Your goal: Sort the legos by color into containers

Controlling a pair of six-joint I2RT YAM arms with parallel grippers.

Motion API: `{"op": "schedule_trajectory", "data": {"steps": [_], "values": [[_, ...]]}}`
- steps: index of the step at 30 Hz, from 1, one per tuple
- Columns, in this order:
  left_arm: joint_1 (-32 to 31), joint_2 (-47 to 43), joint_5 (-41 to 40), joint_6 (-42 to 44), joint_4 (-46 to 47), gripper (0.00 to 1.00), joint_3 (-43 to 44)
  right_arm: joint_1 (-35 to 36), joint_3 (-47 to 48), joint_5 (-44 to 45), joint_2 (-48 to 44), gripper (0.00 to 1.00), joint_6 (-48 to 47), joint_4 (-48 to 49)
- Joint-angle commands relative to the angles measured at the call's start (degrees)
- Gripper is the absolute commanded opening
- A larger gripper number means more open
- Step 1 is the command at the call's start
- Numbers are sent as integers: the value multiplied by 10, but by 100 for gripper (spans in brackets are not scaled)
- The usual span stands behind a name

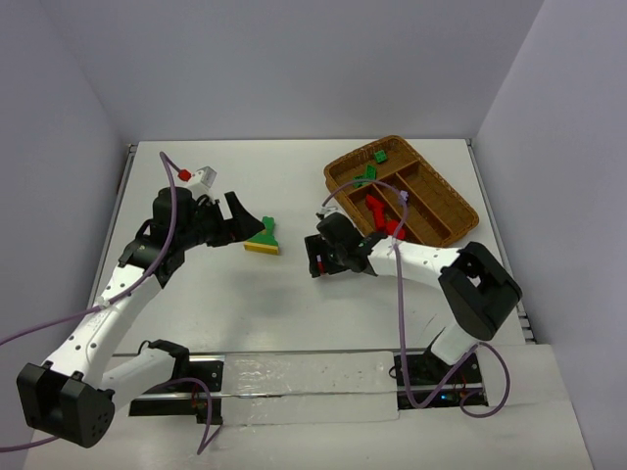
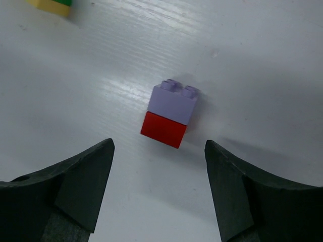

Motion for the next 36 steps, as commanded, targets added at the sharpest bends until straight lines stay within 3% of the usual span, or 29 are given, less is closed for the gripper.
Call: {"op": "schedule_trajectory", "data": {"steps": [1,9,16,20,23,26,32,36], "values": [[4,-3,-12,5,18,96,3,12,21,87,24,74,38,15],[4,2,-5,6,17,96,5,18,31,91,44,50,37,29],[4,2,10,-2,29,96,-7,20,40,85,52,50,29,32],[4,5,21,-8,40,95,-14,20,49,85,62,61,22,24],[4,4,22,-5,37,95,-12,21,53,90,68,59,11,25],[4,3,20,-1,33,96,-11,24,54,94,67,49,1,26],[3,5,11,-21,41,96,-22,27,55,79,45,3,-17,16],[4,44,61,-43,51,95,-26,29,22,56,-13,0,-41,63]]}}
